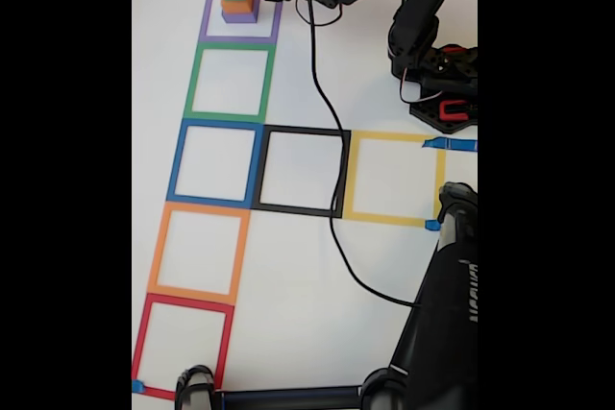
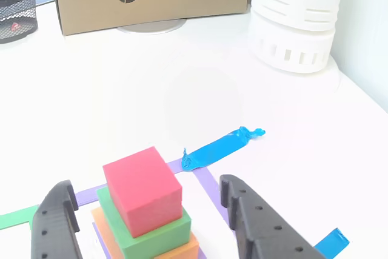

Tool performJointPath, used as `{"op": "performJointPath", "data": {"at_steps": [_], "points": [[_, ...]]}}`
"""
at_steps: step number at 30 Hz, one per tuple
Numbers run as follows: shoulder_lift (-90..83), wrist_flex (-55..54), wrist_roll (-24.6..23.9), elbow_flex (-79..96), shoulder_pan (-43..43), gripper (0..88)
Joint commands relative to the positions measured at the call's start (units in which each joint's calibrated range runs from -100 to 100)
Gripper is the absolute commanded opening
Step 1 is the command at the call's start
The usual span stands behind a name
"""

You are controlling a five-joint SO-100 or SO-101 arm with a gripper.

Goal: Tower of hanoi

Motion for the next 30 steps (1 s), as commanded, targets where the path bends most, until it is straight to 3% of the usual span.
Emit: {"op": "performJointPath", "data": {"at_steps": [1, 30], "points": [[0.7, -1.7, 0.4, -3.5, -0.6, 29.3], [5.5, -2.2, 0.4, -6.1, -4.0, 22.9]]}}
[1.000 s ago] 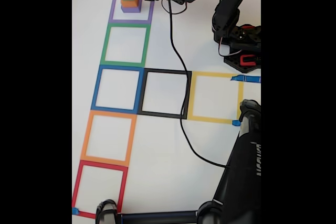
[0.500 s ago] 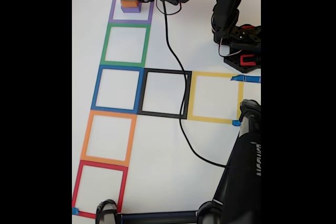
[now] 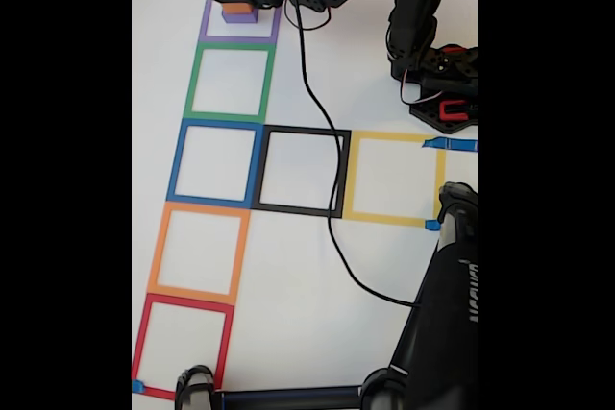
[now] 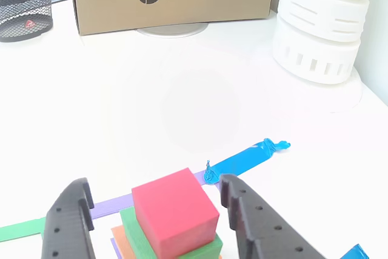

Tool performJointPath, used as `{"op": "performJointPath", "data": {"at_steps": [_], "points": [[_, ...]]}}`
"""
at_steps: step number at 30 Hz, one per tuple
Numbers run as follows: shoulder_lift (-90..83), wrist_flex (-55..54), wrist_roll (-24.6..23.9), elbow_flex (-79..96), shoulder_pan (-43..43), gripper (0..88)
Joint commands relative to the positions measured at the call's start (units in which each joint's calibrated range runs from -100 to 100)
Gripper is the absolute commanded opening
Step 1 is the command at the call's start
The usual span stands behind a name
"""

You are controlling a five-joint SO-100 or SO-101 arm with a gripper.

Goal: Tower of hanoi

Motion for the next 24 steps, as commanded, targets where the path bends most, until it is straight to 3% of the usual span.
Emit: {"op": "performJointPath", "data": {"at_steps": [1, 24], "points": [[-0.3, -1.7, 0.4, -0.5, -0.7, 22.5], [-2.9, -2.7, 0.4, 2.7, -2.1, 16.0]]}}
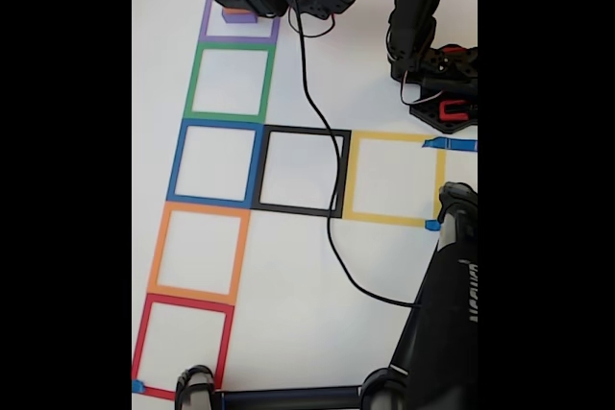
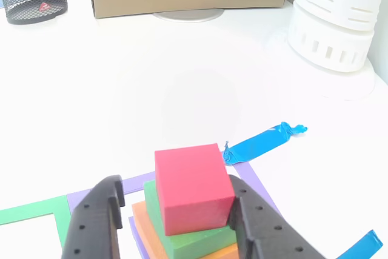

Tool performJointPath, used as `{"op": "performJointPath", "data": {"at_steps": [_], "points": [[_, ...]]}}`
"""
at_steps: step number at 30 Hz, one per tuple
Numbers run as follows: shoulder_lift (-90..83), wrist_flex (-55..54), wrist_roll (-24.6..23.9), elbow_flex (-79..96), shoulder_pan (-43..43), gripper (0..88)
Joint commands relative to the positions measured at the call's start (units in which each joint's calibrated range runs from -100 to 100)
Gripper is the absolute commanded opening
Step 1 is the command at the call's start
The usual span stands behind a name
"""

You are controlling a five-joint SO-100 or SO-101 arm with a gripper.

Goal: Tower of hanoi

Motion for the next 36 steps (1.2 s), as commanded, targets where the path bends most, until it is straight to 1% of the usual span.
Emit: {"op": "performJointPath", "data": {"at_steps": [1, 29, 36], "points": [[-3.2, -1.2, 0.4, -0.2, 0.1, 15.7], [-3.2, -2.7, 0.4, 0.6, -1.2, 7.1], [-7.4, 0.1, 0.4, 0.5, -2.3, 6.8]]}}
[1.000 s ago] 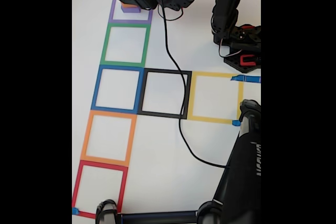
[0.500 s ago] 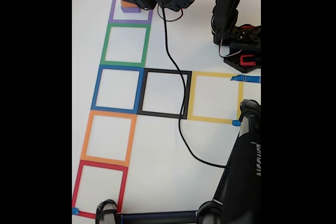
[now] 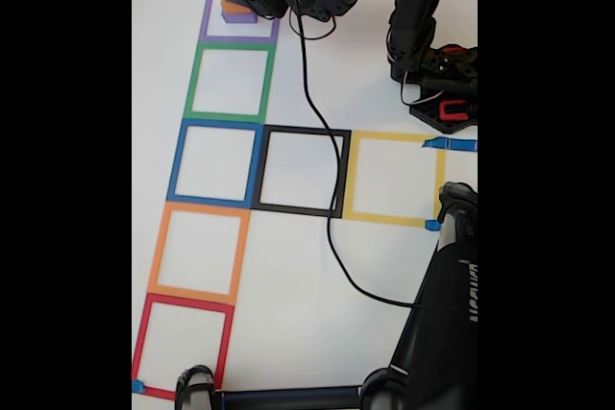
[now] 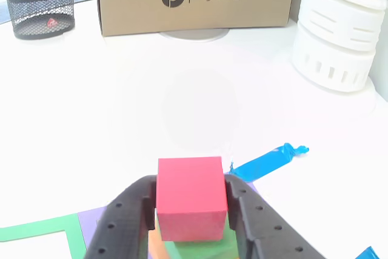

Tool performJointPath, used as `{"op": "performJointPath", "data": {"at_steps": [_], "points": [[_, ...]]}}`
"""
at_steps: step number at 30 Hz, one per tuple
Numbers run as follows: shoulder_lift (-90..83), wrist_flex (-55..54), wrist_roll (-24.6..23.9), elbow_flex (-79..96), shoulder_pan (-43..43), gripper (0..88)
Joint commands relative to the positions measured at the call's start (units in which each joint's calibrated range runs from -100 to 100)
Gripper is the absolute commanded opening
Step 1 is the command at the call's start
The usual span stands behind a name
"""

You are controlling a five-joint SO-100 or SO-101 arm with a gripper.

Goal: Tower of hanoi

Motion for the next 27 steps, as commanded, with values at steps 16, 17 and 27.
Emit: {"op": "performJointPath", "data": {"at_steps": [16, 17, 27], "points": [[-25.1, 41.5, 0.4, -20.1, -6.0, 6.4], [-25.9, 46.2, 0.4, -23.4, -6.3, 6.4], [-24.2, 101.4, 0.2, -69.5, -11.1, 6.3]]}}
